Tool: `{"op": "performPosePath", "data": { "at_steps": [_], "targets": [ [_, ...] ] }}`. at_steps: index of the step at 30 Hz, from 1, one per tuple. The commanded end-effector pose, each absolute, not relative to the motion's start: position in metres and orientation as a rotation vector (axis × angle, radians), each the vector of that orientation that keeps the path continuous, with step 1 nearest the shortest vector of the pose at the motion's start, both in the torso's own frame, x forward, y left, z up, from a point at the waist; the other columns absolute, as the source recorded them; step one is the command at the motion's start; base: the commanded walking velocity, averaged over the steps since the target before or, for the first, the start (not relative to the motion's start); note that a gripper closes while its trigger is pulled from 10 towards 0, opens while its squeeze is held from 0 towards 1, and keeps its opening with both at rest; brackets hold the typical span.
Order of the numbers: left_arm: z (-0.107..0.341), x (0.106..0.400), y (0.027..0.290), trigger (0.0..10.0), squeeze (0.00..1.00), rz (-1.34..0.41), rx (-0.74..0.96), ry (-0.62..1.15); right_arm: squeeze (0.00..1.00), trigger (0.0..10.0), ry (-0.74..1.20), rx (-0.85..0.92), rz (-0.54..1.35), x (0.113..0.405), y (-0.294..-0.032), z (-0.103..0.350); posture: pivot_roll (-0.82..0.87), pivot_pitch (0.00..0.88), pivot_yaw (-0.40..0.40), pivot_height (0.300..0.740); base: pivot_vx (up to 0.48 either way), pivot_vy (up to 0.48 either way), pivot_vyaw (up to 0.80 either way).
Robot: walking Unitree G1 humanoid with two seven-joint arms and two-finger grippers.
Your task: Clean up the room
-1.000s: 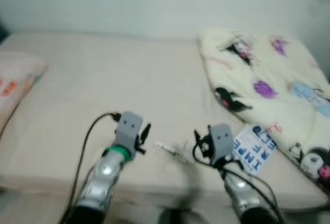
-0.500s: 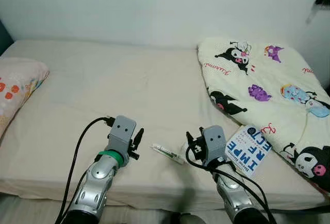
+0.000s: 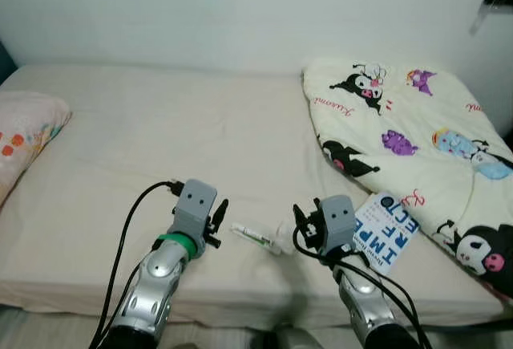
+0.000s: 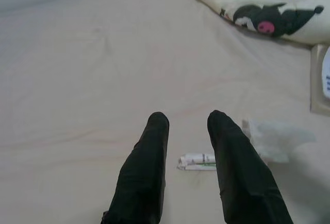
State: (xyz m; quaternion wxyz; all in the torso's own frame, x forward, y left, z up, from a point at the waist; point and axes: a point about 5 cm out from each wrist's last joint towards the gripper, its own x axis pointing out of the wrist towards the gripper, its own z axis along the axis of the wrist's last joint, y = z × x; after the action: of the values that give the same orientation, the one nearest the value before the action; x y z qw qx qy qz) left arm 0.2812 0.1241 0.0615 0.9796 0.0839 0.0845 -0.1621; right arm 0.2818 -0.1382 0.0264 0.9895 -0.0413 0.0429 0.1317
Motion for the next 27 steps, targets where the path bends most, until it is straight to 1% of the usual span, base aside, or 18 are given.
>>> {"op": "performPosePath", "data": {
  "at_steps": [1,8,27],
  "targets": [
    [0.0542,0.2781,0.1239,10.0,0.0,-0.334,0.175,0.201,0.0,10.0,0.123,-0.072,0.262,0.2776,-0.1387,0.0194,-0.03,0.006,0.021,0.63,0.0,0.0,0.0],
    [0.0544,0.2792,0.1213,10.0,0.0,-0.342,0.179,0.2,0.0,10.0,0.141,-0.051,0.271,0.2754,-0.1382,0.0167,-0.03,0.012,0.024,0.59,0.0,0.0,0.0],
    [0.0543,0.2793,0.1233,10.0,0.0,-0.342,0.192,0.204,0.0,10.0,0.157,-0.04,0.273,0.273,-0.1357,0.0141,-0.03,0.019,0.038,0.59,0.0,0.0,0.0]
  ]
}}
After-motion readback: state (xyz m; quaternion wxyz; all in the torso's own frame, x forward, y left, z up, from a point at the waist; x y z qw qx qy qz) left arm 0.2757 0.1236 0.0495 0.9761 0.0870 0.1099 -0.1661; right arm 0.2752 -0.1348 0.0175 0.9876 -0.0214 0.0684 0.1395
